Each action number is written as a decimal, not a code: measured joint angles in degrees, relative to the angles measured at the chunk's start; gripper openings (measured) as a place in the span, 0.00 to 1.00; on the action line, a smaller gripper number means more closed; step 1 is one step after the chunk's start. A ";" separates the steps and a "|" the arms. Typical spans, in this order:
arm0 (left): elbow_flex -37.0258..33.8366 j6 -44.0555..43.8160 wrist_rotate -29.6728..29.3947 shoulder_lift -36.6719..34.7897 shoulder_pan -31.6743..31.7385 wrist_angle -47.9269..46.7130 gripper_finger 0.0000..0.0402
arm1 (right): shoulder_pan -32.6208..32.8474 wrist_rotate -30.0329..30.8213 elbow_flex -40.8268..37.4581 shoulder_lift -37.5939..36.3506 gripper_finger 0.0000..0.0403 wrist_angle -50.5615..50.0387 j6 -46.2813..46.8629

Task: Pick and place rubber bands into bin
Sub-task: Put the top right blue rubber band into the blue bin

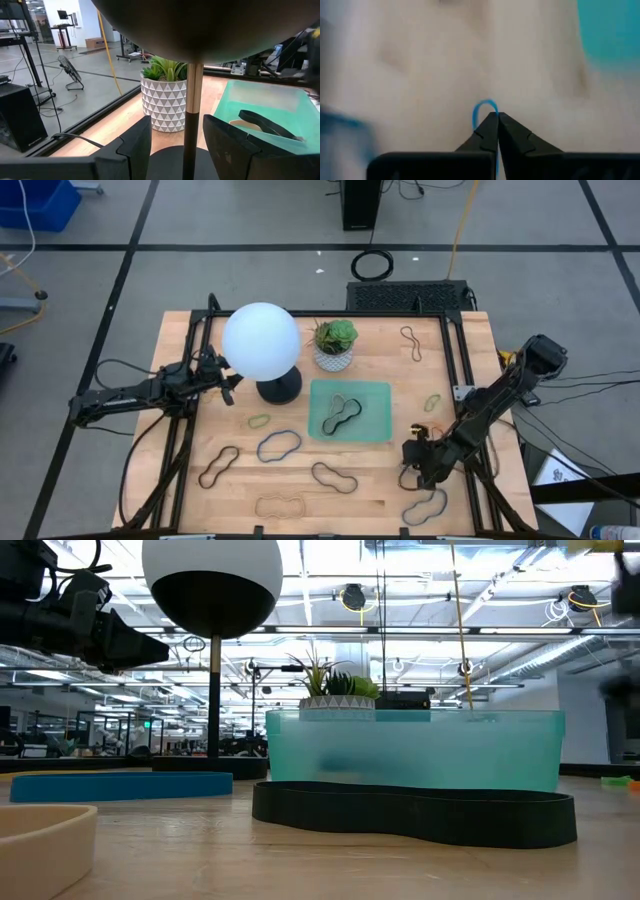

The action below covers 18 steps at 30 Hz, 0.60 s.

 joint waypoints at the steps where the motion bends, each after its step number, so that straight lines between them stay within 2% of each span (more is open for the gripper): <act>1: 0.00 0.00 0.02 0.02 0.00 0.00 0.46 | -0.06 1.30 0.28 -1.64 0.00 2.39 -2.32; 5: 0.01 0.00 0.02 0.00 0.01 0.00 0.46 | -0.84 8.17 0.03 -5.60 0.00 11.16 -13.06; 10: 0.00 0.00 0.02 0.02 0.02 0.04 0.46 | -2.35 15.39 0.30 -8.09 0.00 25.06 -32.04; 14: 0.00 0.00 0.02 0.01 0.01 0.05 0.46 | -5.55 18.56 0.30 -8.48 0.00 30.09 -44.62; 18: 0.00 0.00 0.02 0.00 0.00 0.09 0.46 | -11.12 21.76 0.27 -8.42 0.00 30.44 -49.98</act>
